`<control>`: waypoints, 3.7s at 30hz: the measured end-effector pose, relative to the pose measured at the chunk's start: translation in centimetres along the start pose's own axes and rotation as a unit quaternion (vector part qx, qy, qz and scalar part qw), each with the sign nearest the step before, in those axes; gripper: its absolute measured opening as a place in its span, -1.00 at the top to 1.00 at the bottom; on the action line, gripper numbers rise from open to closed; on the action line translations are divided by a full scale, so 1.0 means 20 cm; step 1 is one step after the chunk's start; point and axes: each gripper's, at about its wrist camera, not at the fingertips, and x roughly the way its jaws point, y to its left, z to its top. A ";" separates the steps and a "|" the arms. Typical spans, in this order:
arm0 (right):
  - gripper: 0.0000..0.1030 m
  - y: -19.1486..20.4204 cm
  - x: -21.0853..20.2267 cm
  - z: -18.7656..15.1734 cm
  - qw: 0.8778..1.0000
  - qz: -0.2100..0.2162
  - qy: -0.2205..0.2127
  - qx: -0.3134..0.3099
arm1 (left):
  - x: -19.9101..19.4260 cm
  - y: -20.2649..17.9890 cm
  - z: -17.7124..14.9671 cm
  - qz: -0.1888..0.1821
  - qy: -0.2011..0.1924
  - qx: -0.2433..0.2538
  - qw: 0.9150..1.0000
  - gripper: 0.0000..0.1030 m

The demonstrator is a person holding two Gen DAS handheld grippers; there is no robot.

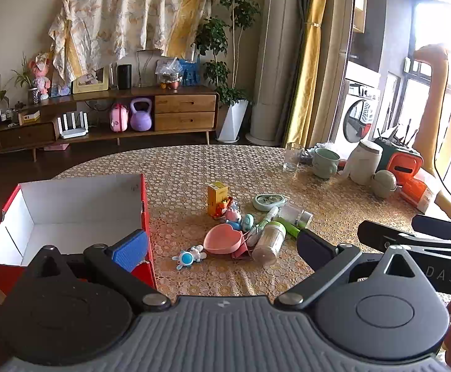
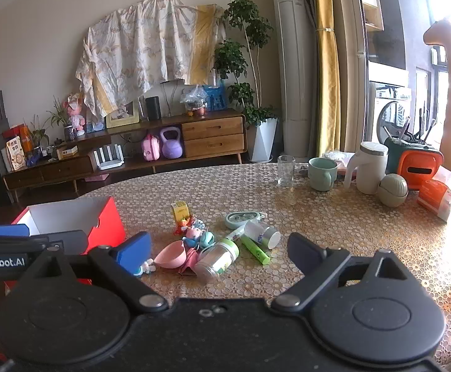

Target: Organize rigid objects

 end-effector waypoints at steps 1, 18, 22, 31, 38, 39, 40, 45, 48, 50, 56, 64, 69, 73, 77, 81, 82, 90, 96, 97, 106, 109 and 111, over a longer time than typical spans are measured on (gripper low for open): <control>-0.82 0.00 0.00 0.00 1.000 0.000 0.000 0.000 | 0.00 0.00 0.00 -0.001 0.000 0.000 1.000 -0.99; -0.79 -0.07 0.07 -0.01 1.000 -0.003 0.012 -0.011 | 0.12 -0.01 0.00 -0.008 0.012 0.004 1.000 -0.99; -0.77 -0.14 0.12 0.00 1.000 -0.014 0.020 -0.013 | 0.20 -0.03 -0.02 -0.012 0.017 0.013 1.000 -0.99; -0.71 -0.25 0.34 -0.01 0.998 -0.011 0.042 -0.038 | 0.48 -0.07 -0.04 -0.018 0.035 0.025 0.999 -0.98; -0.69 -0.26 0.49 -0.05 0.994 0.042 0.076 -0.070 | 0.73 -0.05 0.01 -0.025 0.050 0.012 0.998 -0.98; -0.69 -0.25 0.51 -0.06 0.992 0.049 0.080 -0.079 | 0.76 -0.04 0.02 -0.024 0.054 0.009 0.998 -0.98; -0.69 -0.24 0.54 -0.06 0.991 0.058 0.086 -0.089 | 0.81 -0.04 0.03 -0.021 0.060 0.006 0.998 -0.97; -0.69 -0.16 0.67 -0.10 0.981 0.099 0.109 -0.129 | 1.01 -0.02 0.03 -0.015 0.093 -0.001 0.996 -0.97; -0.69 -0.12 0.74 -0.11 0.972 0.129 0.119 -0.153 | 1.11 -0.01 0.01 -0.016 0.114 -0.006 0.993 -0.83; -0.69 -0.12 0.80 -0.12 0.967 0.145 0.122 -0.173 | 1.16 0.01 -0.01 -0.016 0.126 -0.008 0.992 -0.81; -0.69 -0.08 0.99 -0.15 0.956 0.157 0.137 -0.209 | 1.29 0.05 -0.06 -0.008 0.155 -0.017 0.988 -0.69; -0.75 -0.10 1.12 -0.18 0.947 0.175 0.143 -0.227 | 1.40 0.17 -0.09 -0.025 0.176 -0.069 0.982 -0.68; -0.76 -0.12 1.19 -0.21 0.945 0.185 0.156 -0.219 | 1.41 0.19 -0.11 -0.028 0.174 -0.070 0.982 -0.65; -0.73 -0.12 1.20 -0.22 0.947 0.183 0.159 -0.212 | 1.41 0.18 -0.11 -0.025 0.169 -0.058 0.984 -0.50; -0.72 -0.13 1.20 -0.22 0.949 0.178 0.161 -0.205 | 1.41 0.16 -0.11 -0.021 0.167 -0.049 0.985 -0.35; -0.72 -0.13 1.18 -0.22 0.951 0.166 0.161 -0.204 | 1.40 0.17 -0.10 -0.022 0.168 -0.055 0.984 -0.35; -0.72 -0.13 1.17 -0.22 0.951 0.166 0.161 -0.204 | 1.41 0.17 -0.10 -0.022 0.168 -0.056 0.984 -0.35; -0.72 -0.15 1.10 -0.17 0.957 0.145 0.155 -0.198 | 1.34 0.17 -0.06 -0.027 0.161 -0.061 0.985 -0.35; -0.72 -0.11 0.98 -0.10 0.961 0.133 0.139 -0.200 | 1.23 0.17 0.00 -0.035 0.145 -0.072 0.986 -0.35; -0.72 -0.11 0.96 -0.09 0.961 0.131 0.137 -0.201 | 1.20 0.17 0.01 -0.038 0.141 -0.075 0.986 -0.35; -0.72 0.03 0.76 0.07 0.962 0.138 0.112 -0.207 | 0.94 0.25 0.18 -0.050 0.118 -0.093 0.987 -0.35; -0.72 0.11 0.71 0.12 0.961 0.150 0.105 -0.209 | 0.85 0.31 0.24 -0.046 0.109 -0.096 0.988 -0.35; -0.72 0.18 0.69 0.16 0.959 0.161 0.099 -0.211 | 0.78 0.36 0.27 -0.040 0.101 -0.096 0.989 -0.35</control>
